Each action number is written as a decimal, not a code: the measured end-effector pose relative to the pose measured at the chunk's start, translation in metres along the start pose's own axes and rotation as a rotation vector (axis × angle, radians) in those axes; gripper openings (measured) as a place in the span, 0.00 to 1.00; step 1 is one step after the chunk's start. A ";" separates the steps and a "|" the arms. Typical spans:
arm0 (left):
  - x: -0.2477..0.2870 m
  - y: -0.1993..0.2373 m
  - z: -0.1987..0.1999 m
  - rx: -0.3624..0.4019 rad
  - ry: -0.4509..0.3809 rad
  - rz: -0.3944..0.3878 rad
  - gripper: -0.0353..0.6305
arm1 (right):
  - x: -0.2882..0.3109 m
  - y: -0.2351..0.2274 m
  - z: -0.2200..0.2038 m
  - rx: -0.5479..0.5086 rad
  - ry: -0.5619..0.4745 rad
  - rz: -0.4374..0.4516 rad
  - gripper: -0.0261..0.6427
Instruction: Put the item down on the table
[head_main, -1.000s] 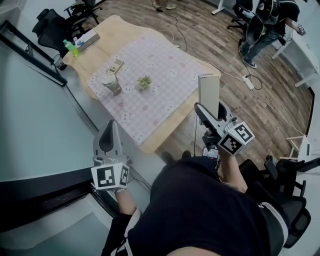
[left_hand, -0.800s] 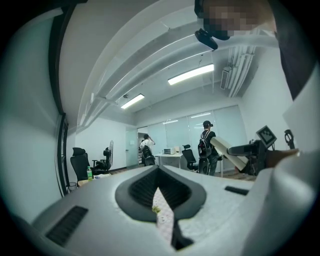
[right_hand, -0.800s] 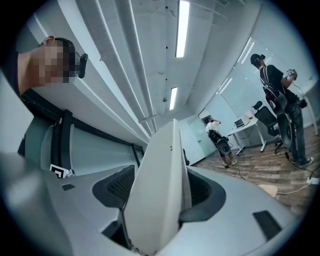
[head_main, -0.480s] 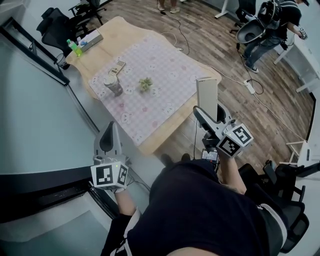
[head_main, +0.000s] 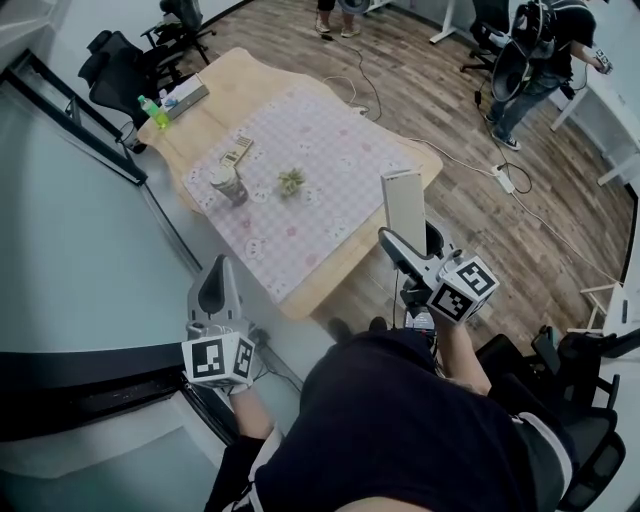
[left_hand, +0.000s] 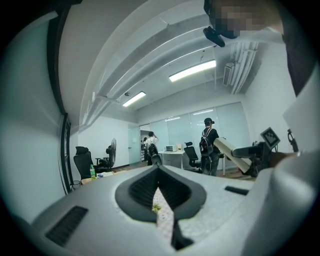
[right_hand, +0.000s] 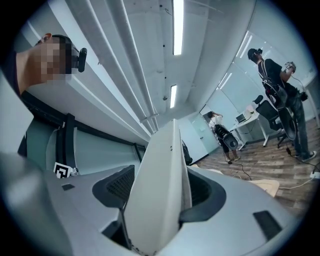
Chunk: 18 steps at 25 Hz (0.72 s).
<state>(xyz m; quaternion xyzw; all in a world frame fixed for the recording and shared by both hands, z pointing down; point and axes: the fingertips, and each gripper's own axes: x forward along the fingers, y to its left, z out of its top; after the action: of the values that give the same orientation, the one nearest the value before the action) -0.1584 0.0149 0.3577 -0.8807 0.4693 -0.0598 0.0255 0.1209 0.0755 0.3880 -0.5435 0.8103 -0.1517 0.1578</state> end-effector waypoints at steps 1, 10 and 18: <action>0.000 -0.001 0.001 0.001 0.000 0.002 0.05 | -0.001 -0.001 0.000 -0.001 0.000 0.001 0.49; 0.003 -0.030 0.007 0.059 0.007 -0.008 0.05 | -0.016 -0.020 0.001 0.025 0.006 -0.001 0.49; 0.001 -0.049 0.010 0.065 0.031 0.002 0.05 | -0.027 -0.025 0.000 0.058 0.017 0.028 0.48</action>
<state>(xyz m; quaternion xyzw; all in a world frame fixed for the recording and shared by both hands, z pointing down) -0.1157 0.0412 0.3532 -0.8778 0.4685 -0.0885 0.0467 0.1516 0.0915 0.4006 -0.5262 0.8144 -0.1775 0.1685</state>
